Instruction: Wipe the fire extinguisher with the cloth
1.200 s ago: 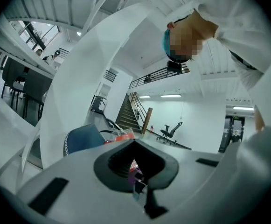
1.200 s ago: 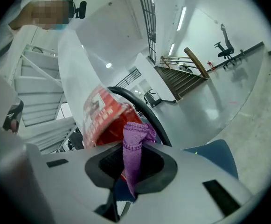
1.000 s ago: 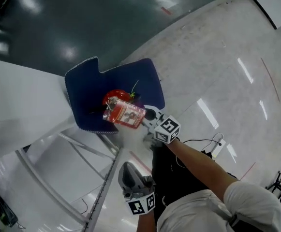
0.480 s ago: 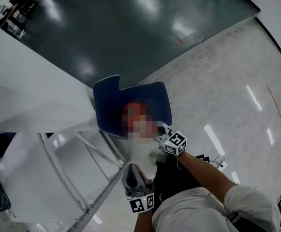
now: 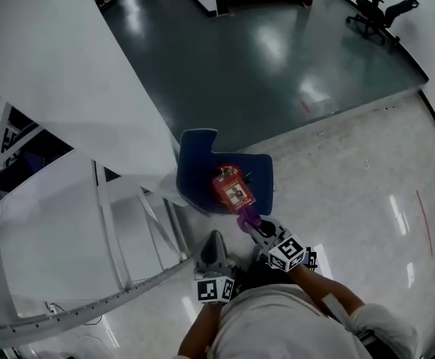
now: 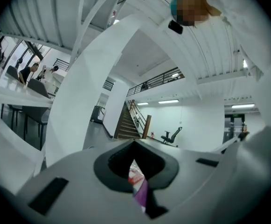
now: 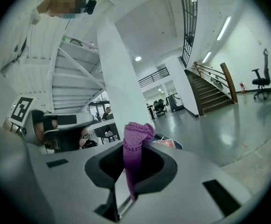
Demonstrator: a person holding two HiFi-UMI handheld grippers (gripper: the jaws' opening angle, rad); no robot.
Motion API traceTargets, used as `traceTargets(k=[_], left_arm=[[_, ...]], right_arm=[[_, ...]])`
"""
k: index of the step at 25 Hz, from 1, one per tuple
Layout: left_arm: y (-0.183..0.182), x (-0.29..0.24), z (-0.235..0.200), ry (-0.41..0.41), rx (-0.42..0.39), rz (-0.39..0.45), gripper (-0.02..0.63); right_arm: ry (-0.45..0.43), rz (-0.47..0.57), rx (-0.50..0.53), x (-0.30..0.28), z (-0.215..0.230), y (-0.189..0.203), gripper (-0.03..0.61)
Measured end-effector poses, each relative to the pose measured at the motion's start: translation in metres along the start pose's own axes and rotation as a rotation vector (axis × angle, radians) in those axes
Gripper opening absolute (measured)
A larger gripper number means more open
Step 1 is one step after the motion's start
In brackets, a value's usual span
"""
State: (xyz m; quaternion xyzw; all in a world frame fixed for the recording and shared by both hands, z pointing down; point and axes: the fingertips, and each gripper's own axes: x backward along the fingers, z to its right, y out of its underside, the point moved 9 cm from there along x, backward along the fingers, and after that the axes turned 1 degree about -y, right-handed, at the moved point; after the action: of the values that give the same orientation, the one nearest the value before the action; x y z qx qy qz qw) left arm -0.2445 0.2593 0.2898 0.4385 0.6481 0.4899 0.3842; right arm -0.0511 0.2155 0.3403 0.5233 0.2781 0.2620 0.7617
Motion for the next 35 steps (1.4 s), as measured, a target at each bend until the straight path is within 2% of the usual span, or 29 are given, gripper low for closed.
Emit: traceTargets(k=[4, 8, 11, 21, 29, 35], left_arm=[[-0.008, 0.001, 0.003, -0.041, -0.054, -0.088, 0.005], [-0.009, 0.004, 0.009, -0.066, -0.052, -0.104, 0.005], [-0.008, 0.005, 0.017, -0.056, -0.055, -0.122, 0.005], [-0.009, -0.004, 0.022, -0.028, -0.101, -0.126, 0.005], [-0.017, -0.009, 0.021, -0.033, -0.101, -0.106, 0.005], [-0.01, -0.009, 0.018, -0.031, -0.098, -0.099, 0.005]], right_arm=[[0.041, 0.018, 0.057, 0.019, -0.021, -0.028, 0.055], [0.05, 0.041, 0.088, 0.031, -0.035, -0.043, 0.055], [0.039, 0.047, 0.1, 0.037, -0.043, -0.047, 0.055], [0.03, 0.067, 0.145, 0.034, -0.04, -0.059, 0.055], [0.041, 0.058, 0.158, 0.036, -0.034, -0.064, 0.055], [0.035, 0.056, 0.154, 0.034, -0.032, -0.055, 0.055]])
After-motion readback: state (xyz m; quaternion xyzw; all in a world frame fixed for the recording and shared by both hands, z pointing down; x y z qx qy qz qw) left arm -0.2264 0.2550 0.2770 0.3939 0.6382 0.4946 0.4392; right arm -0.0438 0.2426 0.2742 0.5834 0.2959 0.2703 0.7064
